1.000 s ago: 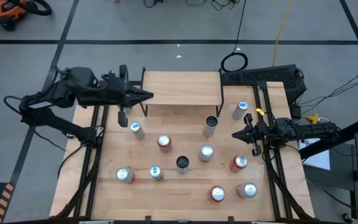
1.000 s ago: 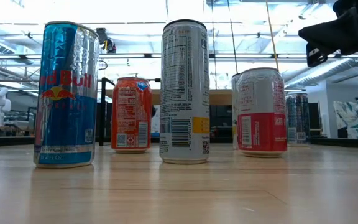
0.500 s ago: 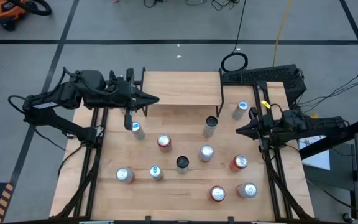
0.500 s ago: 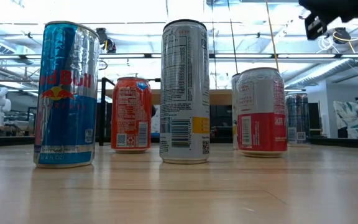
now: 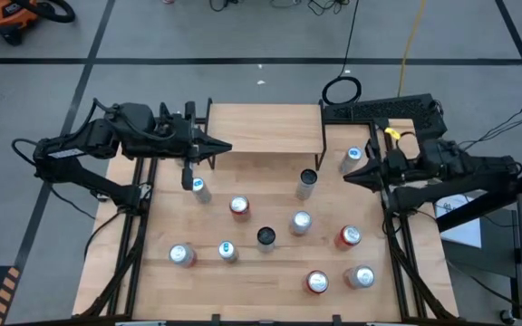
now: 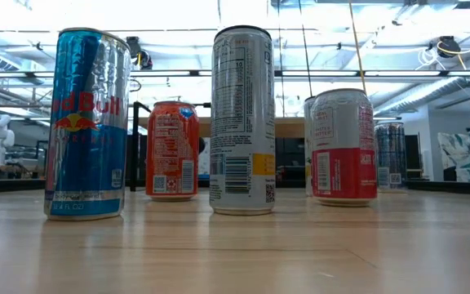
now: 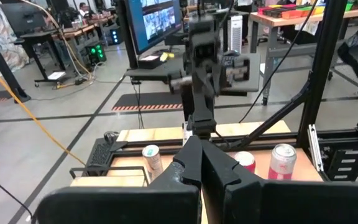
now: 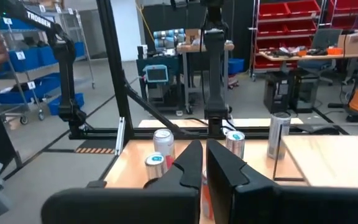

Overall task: Place canned beverage on shelf
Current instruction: Put the top left white-yellow soda can on the shelf

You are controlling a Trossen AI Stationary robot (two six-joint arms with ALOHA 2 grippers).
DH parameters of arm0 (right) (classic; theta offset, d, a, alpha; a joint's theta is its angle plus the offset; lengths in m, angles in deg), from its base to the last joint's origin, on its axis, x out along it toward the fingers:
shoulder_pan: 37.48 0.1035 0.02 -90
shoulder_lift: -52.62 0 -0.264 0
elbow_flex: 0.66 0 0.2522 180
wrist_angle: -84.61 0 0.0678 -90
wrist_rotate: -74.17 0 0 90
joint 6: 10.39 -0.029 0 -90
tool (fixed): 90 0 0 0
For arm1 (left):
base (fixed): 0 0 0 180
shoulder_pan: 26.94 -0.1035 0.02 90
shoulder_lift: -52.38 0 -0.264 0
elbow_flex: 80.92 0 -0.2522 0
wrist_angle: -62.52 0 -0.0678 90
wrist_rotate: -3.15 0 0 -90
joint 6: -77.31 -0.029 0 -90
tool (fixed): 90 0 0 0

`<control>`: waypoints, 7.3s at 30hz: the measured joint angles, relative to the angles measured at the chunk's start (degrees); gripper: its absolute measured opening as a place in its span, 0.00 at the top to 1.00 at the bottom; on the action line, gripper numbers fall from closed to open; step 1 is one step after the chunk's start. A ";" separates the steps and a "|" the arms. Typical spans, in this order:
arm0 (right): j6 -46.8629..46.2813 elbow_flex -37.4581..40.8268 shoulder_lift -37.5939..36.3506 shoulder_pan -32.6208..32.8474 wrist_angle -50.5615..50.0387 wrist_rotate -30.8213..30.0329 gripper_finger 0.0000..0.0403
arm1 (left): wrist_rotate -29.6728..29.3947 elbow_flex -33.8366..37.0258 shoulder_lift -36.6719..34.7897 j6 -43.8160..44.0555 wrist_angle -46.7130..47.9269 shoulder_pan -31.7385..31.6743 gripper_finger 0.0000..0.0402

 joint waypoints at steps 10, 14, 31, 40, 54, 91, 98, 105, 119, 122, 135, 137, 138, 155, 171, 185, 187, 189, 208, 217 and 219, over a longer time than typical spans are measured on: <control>4.10 -21.15 12.79 -0.02 -14.56 -2.01 1.00 | -0.03 0.00 0.00 1.48 2.97 -0.15 1.00; 4.02 -25.81 16.58 -0.02 -15.31 -3.35 1.00 | -0.05 0.00 0.00 4.25 4.21 -0.22 1.00; -5.51 -27.42 25.53 -0.50 -14.73 -6.06 1.00 | -9.96 0.00 -0.02 18.05 16.73 -0.22 1.00; -10.73 -27.42 25.67 -0.54 -18.70 -6.32 1.00 | -10.82 0.00 0.00 32.16 23.77 -0.07 1.00; -12.53 -27.42 26.09 -4.98 -27.68 -7.49 1.00 | -12.83 0.03 2.25 56.81 46.58 -5.99 1.00; -19.95 -27.40 27.59 -11.82 -35.00 -9.30 1.00 | -3.42 3.10 9.98 35.04 57.00 -48.17 0.29; -19.59 -27.40 27.80 -11.82 -34.95 -9.15 1.00 | -1.27 3.10 11.82 31.67 57.05 -50.80 0.19; -20.40 -27.40 27.77 -11.80 -34.99 -9.05 1.00 | -0.79 3.10 12.94 29.72 57.07 -53.74 0.19; -23.82 -27.40 27.77 -11.80 -35.89 -9.04 1.00 | 0.48 13.57 12.85 29.17 54.33 -54.39 0.19; -23.03 -27.40 27.77 -11.80 -35.91 -9.03 1.00 | 0.55 15.44 12.85 29.16 52.92 -54.45 0.19; -23.06 -27.40 27.77 -11.74 -36.04 -8.88 1.00 | 0.26 20.02 12.82 28.21 47.95 -54.45 0.19; -23.06 -27.40 27.77 -11.74 -36.04 -8.85 1.00 | -0.44 20.22 12.83 28.23 46.95 -54.45 0.19; -23.06 -27.40 27.77 -11.74 -36.04 -8.85 1.00 | -1.00 20.22 12.83 28.23 46.45 -54.45 0.19; -22.06 -27.40 27.77 -11.74 -36.00 -8.81 1.00 | 0.22 20.24 16.54 28.16 44.41 -54.99 0.19; -21.60 -27.40 27.77 -11.79 -36.00 -8.90 1.00 | 2.23 20.24 17.40 27.64 47.89 -54.97 0.19; -21.02 -27.40 27.77 -11.80 -36.00 -9.01 1.00 | 1.08 21.44 17.31 25.27 44.77 -55.08 0.29; -20.42 -27.40 27.77 -11.80 -36.00 -9.02 1.00 | 1.30 22.43 17.02 25.27 44.34 -55.36 0.32; -20.08 -27.40 27.77 -11.80 -35.99 -9.03 1.00 | 1.61 23.18 16.98 25.22 45.16 -55.58 0.34; -19.90 -27.36 28.59 -11.80 -35.33 -9.05 1.00 | 5.70 23.67 10.30 23.17 45.91 -55.03 0.35; -18.53 -27.36 31.69 -11.80 -33.70 -9.05 1.00 | 7.40 21.26 5.09 20.71 52.13 -51.26 0.37; -18.12 -27.36 32.31 -11.80 -32.91 -9.07 1.00 | 7.73 19.43 4.28 20.58 54.20 -49.98 0.37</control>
